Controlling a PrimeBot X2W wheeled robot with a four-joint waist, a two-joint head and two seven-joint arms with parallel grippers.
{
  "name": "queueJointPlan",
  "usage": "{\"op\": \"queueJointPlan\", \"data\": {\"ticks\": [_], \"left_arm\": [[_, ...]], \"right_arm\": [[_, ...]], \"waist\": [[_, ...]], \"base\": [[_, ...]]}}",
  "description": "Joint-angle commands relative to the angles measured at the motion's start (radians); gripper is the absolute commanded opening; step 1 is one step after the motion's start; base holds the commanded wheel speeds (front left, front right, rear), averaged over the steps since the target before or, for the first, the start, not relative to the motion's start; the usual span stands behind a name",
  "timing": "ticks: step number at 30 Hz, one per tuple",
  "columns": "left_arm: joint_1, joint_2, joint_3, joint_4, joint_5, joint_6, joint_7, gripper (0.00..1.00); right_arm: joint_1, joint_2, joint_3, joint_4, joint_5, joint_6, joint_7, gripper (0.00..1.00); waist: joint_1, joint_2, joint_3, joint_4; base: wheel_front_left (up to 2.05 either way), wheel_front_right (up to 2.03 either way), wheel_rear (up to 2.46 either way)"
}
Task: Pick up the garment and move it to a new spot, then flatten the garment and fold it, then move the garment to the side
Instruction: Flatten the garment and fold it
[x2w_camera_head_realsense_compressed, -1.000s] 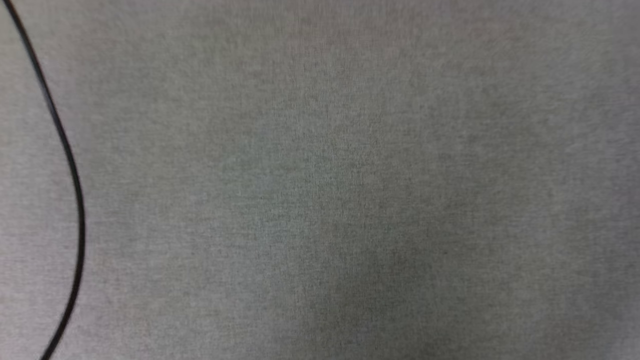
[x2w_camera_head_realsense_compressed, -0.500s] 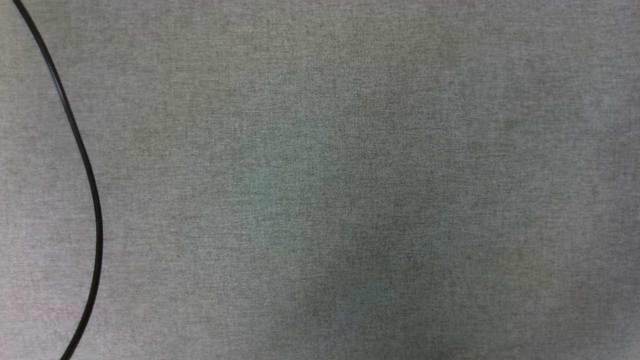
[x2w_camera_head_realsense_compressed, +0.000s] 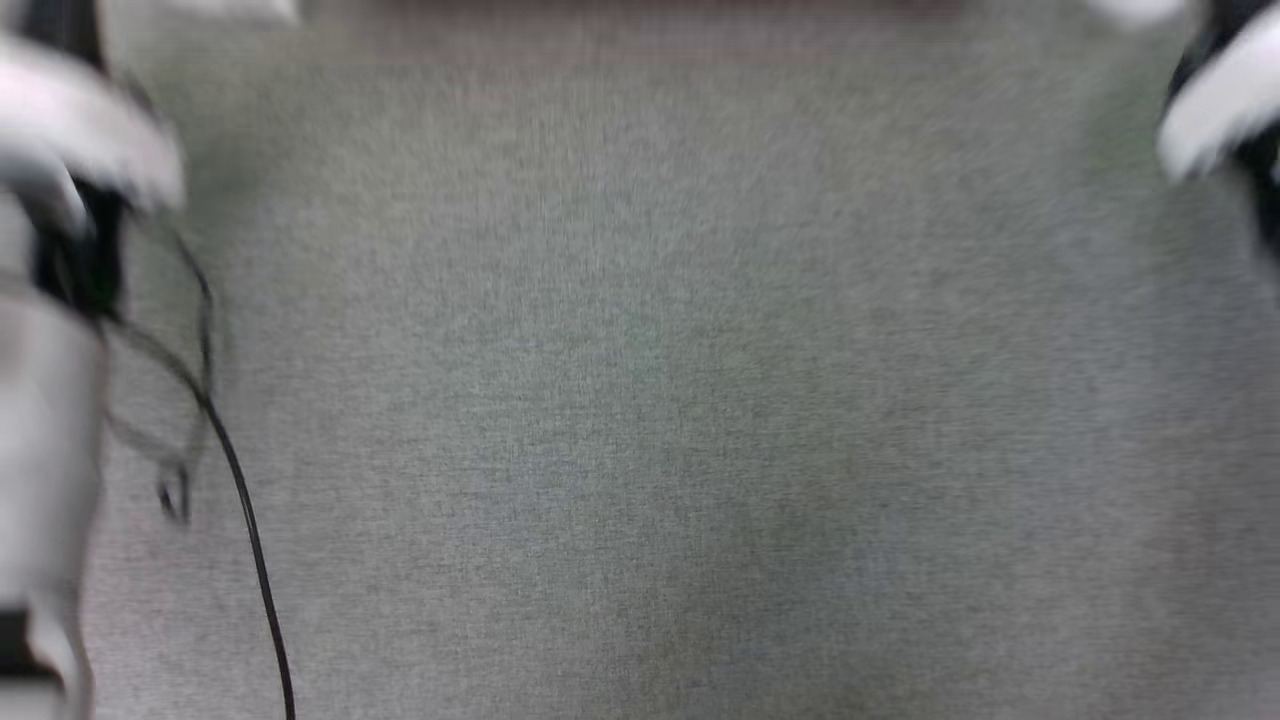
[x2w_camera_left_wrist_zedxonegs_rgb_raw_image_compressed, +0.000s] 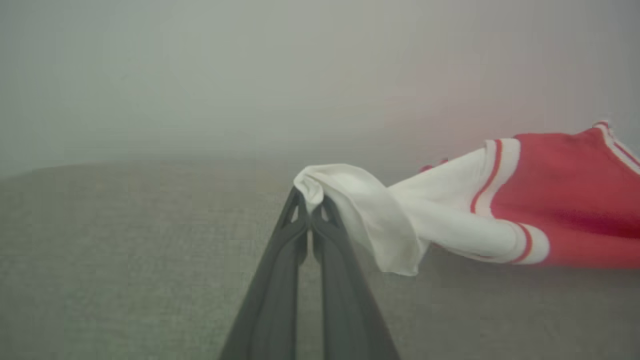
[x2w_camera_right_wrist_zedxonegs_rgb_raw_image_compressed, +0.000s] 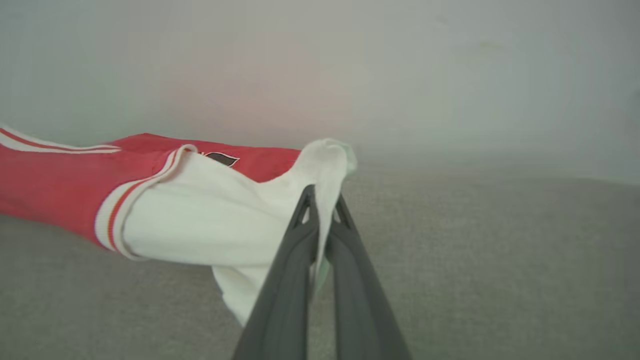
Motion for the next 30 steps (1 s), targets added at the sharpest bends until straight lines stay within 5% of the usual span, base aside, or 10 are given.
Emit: {"op": "queueJointPlan", "data": {"ticks": [1,9,19,30], "left_arm": [[0.032,0.002,0.007,-0.009,-0.006,-0.001,-0.005,0.00],[0.406,-0.021,0.057,-0.132,-0.073,0.015,-0.009,0.00],[0.814,-0.042,0.080,-0.329,-0.107,0.128,0.018,0.00],[1.141,-0.079,0.088,-0.504,-0.175,0.256,0.126,0.00]], "right_arm": [[0.033,-0.010,-0.002,-0.007,0.012,-0.002,-0.005,0.00],[0.376,-0.013,-0.047,-0.079,0.087,-0.002,-0.028,0.00],[0.771,0.036,-0.194,-0.182,0.122,-0.002,0.001,0.00],[1.113,0.183,-0.378,-0.317,0.040,-0.002,0.086,0.00]], "waist": [[0.0001,0.0000,-0.054,-0.008],[0.0001,0.0000,-0.207,0.000],[0.0001,0.0000,-0.386,0.015],[0.0001,0.0000,-0.511,0.042]], "base": [[0.00,0.00,0.00],[0.00,0.00,0.00],[0.00,0.00,0.00],[0.00,0.00,0.00]]}}
